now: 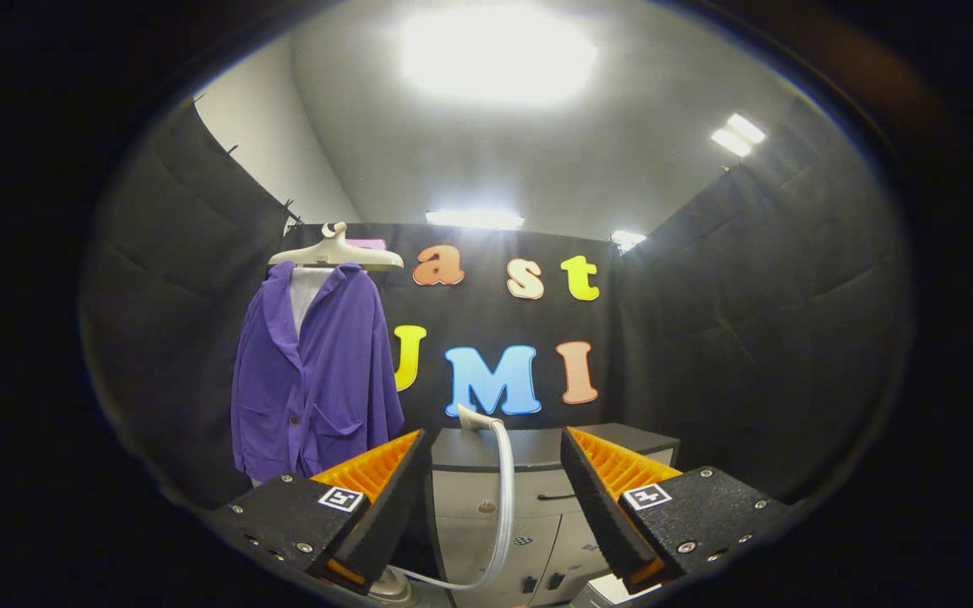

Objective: Iron the clothes twice with a garment steamer, once on the left side and once on the right side.

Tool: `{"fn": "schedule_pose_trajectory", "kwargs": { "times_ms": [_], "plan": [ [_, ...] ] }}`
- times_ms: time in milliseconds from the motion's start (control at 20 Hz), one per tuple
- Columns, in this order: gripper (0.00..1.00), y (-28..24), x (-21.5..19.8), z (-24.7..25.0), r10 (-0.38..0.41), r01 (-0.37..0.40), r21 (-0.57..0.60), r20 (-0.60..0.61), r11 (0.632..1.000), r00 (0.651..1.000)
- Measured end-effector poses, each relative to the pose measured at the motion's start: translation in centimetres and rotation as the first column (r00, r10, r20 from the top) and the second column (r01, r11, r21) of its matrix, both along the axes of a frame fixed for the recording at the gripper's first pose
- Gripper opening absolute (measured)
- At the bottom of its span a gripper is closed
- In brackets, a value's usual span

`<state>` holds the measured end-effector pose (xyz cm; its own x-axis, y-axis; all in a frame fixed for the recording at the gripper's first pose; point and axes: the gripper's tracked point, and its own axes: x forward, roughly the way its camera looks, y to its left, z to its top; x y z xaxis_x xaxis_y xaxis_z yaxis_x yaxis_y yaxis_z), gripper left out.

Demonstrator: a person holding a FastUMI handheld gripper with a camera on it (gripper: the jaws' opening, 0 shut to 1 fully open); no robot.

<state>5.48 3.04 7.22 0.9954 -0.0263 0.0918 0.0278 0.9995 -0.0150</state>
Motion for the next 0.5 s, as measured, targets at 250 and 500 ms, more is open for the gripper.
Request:
{"fn": "schedule_pose_trajectory", "kwargs": {
  "times_ms": [250, 500],
  "plan": [
    [0.95, -0.2, 5.7, 3.9, 0.051, -0.051, -0.009, 0.009, 0.999, 0.999],
    [0.95, 0.4, 14.3, 5.8, 0.151, -0.151, -0.015, -0.007, 0.988, 0.989]
  ]
}}
